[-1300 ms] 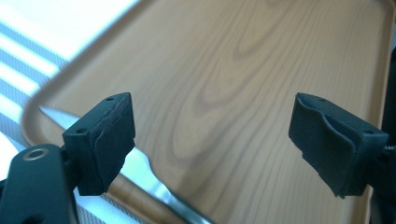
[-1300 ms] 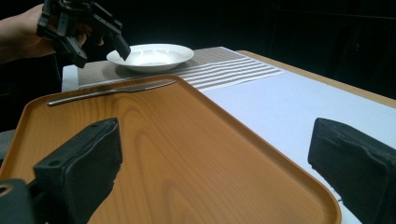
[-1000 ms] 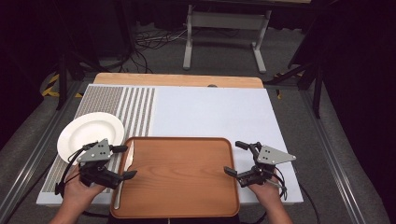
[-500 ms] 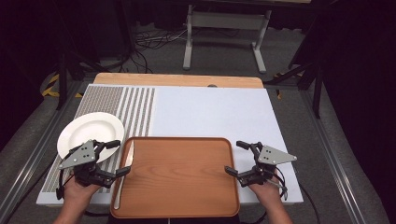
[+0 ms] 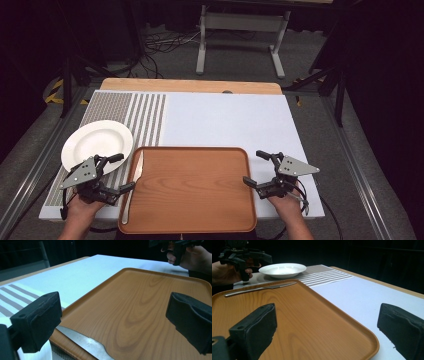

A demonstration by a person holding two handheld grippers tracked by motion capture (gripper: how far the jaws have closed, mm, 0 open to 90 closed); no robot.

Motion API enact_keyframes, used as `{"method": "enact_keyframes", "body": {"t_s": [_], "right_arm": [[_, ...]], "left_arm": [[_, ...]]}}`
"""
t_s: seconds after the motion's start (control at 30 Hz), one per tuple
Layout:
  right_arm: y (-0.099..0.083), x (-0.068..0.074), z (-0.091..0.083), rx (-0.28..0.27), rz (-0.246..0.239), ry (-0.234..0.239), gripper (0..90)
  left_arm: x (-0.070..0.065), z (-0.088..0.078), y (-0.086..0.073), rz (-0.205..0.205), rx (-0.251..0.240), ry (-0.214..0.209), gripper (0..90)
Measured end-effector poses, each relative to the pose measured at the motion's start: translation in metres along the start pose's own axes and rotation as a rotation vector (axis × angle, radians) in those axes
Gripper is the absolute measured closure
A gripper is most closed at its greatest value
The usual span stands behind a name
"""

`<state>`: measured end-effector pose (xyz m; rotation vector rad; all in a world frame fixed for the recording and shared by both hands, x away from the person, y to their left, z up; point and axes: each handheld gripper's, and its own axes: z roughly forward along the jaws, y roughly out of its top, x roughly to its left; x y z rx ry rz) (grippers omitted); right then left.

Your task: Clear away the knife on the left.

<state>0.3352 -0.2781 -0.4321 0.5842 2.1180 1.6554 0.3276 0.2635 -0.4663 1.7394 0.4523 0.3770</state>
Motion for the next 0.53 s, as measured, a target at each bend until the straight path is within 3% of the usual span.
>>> {"method": "enact_keyframes", "body": {"t_s": [0.1,0.33,0.43,0.53], "right_arm": [[-0.0021,-0.0008,0.0007,0.007,0.007,-0.002,3.2],[-0.0030,-0.0008,0.0005,0.007,0.011,-0.008,3.2],[-0.0028,-0.0001,0.0004,0.006,0.009,-0.010,3.2],[-0.0028,0.0001,0.0007,0.008,0.010,-0.009,3.2]], "left_arm": [[0.0004,0.0018,-0.0036,0.004,0.023,0.005,1.0],[0.0018,0.0024,-0.0064,-0.074,0.011,-0.011,0.5],[0.0031,0.0017,-0.0063,-0.061,-0.006,-0.001,0.4],[0.0016,0.0016,-0.0062,-0.075,-0.013,0.000,0.5]]}}
